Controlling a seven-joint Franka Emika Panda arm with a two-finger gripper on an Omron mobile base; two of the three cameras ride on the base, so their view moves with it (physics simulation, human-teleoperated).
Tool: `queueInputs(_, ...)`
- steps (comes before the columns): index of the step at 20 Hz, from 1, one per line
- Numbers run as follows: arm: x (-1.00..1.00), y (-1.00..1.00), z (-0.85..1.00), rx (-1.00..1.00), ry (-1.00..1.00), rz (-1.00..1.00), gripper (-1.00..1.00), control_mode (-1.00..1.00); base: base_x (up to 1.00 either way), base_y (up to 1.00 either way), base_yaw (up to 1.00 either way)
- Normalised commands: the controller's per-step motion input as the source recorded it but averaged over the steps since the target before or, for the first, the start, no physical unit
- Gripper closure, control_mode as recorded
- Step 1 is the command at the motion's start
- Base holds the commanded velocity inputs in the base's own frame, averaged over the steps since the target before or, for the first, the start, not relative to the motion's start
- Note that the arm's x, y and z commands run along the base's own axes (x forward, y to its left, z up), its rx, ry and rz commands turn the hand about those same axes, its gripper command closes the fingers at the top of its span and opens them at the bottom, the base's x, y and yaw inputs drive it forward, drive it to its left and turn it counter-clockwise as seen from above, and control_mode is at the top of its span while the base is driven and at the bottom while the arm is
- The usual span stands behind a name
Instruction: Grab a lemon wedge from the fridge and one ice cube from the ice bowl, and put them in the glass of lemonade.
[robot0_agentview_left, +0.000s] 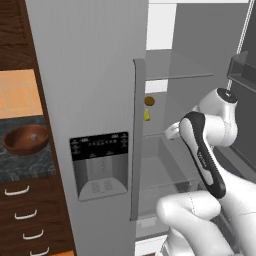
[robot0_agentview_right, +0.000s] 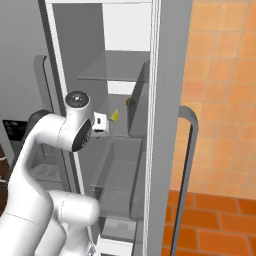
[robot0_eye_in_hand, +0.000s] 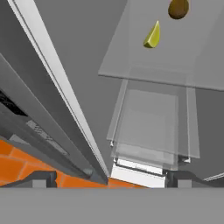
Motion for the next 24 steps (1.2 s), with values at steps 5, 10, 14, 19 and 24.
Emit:
queueInputs(5,0.47,0.0,0.0,0.0,-0.03,0.07,-1.0,-1.0,0.0,0.0,0.0)
queueInputs(10,0.54,0.0,-0.02,0.0,-0.02,0.05,-1.0,-1.0,0.0,0.0,0.0)
queueInputs(14,0.55,0.0,0.0,0.0,-0.01,0.04,-1.0,-1.0,0.0,0.0,0.0)
queueInputs(19,0.53,0.0,-0.02,0.0,-0.04,0.04,-1.0,-1.0,0.0,0.0,0.0)
queueInputs(24,0.48,0.0,-0.03,0.0,-0.08,0.03,-1.0,-1.0,0.0,0.0,0.0)
